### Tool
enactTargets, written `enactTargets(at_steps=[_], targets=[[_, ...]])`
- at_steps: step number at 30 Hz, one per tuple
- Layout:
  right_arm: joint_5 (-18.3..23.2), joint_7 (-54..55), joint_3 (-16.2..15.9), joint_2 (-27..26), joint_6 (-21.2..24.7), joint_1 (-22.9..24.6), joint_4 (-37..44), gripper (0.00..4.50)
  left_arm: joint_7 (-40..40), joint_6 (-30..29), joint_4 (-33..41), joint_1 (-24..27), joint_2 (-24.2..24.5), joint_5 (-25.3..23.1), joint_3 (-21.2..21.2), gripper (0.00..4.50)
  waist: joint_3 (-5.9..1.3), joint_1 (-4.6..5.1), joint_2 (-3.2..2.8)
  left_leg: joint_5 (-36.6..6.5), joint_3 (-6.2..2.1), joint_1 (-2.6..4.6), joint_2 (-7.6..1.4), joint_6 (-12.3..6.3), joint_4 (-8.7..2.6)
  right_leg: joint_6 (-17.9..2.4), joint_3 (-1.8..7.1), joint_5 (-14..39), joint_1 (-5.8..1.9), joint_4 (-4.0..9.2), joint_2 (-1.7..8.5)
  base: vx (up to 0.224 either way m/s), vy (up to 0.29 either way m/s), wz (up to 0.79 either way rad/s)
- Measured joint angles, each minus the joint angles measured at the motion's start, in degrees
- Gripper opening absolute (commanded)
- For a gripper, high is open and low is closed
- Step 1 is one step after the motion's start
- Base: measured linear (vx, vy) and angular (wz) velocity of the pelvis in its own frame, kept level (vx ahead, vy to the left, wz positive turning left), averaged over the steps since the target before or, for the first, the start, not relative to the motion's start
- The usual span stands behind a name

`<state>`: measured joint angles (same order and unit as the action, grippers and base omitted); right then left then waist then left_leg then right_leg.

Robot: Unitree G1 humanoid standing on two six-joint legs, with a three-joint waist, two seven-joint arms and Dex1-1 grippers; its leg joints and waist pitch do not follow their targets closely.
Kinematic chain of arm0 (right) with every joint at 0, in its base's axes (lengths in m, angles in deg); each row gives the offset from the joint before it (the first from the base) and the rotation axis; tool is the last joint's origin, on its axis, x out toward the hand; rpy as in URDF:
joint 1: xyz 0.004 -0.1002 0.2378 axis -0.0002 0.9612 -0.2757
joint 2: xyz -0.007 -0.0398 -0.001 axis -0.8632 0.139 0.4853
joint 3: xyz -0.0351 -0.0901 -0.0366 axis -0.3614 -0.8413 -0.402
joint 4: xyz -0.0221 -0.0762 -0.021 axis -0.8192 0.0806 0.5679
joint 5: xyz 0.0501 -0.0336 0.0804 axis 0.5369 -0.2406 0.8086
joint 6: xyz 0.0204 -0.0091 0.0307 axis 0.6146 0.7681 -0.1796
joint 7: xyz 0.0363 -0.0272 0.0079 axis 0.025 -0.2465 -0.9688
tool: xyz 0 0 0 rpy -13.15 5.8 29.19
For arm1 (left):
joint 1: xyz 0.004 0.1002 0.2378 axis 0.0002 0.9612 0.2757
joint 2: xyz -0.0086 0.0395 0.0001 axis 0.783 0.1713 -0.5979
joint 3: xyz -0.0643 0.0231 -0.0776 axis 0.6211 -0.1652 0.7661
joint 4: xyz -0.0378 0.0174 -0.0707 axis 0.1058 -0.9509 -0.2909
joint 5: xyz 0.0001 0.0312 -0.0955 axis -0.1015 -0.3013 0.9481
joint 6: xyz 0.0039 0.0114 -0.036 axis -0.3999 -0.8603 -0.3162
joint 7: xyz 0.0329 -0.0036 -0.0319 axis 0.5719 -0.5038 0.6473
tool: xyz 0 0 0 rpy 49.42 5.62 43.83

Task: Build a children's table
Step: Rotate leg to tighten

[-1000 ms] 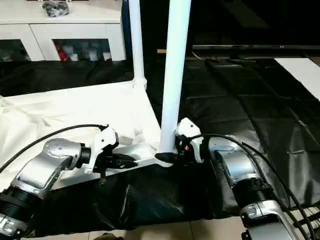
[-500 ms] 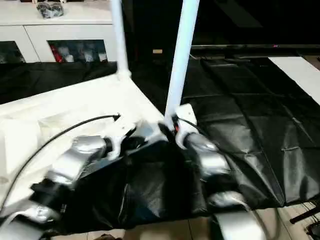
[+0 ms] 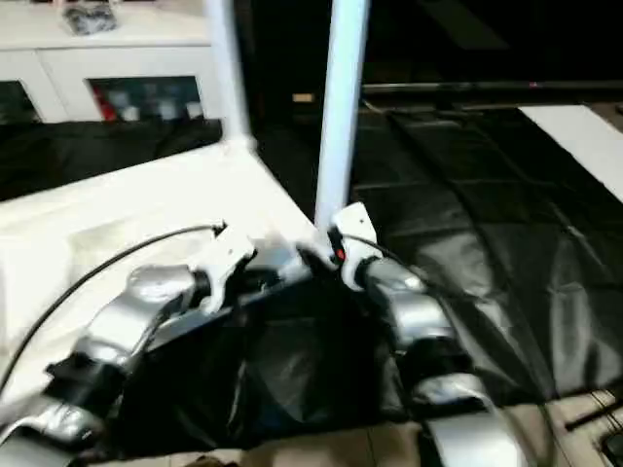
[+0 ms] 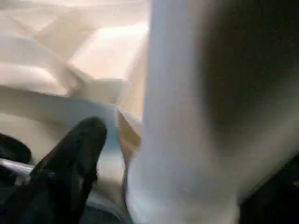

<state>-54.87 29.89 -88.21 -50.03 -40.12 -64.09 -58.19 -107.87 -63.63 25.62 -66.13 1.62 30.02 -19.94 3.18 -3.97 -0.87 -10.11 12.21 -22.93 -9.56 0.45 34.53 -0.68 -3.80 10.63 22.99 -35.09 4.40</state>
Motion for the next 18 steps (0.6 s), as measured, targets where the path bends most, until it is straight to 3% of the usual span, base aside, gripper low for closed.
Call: enactTargets(at_steps=[8, 10, 18], targets=[[2.7, -17.5, -2.7, 7.8, 1.0, 2.8, 5.9, 4.31, -7.9, 0.9, 2.3, 1.4, 3.9, 1.6, -0.8, 0.0, 0.01, -1.16, 0.0, 0.0, 0.0, 0.0, 0.0, 0.0, 0.1, 0.0, 0.02, 0.0, -0.06, 0.01, 0.0, 0.0, 0.0, 0.0], [3.3, -20.8, -3.1, 9.2, 1.2, 3.1, 7.2, 3.96, -9.7, 0.9, 3.5, 2.2, 5.1, 2.5, -1.3, 0.0, 0.01, -1.18, 0.0, 0.0, 0.0, -0.01, 0.0, 0.0, 0.1, 0.0, 0.02, 0.0, -0.07, 0.02, 0.0, 0.0, 0.0, 0.0], [4.4, -27.7, -4.7, 11.6, 2.3, 3.9, 9.3, 3.44, -14.6, 0.4, 5.0, 3.1, 7.6, 3.9, -1.6, 0.0, 0.01, -1.23, 0.01, 0.0, 0.0, -0.03, 0.0, 0.0, 0.12, 0.0, 0.02, 0.0, -0.06, 0.02, 0.0, 0.0, 0.0, 0.0]])
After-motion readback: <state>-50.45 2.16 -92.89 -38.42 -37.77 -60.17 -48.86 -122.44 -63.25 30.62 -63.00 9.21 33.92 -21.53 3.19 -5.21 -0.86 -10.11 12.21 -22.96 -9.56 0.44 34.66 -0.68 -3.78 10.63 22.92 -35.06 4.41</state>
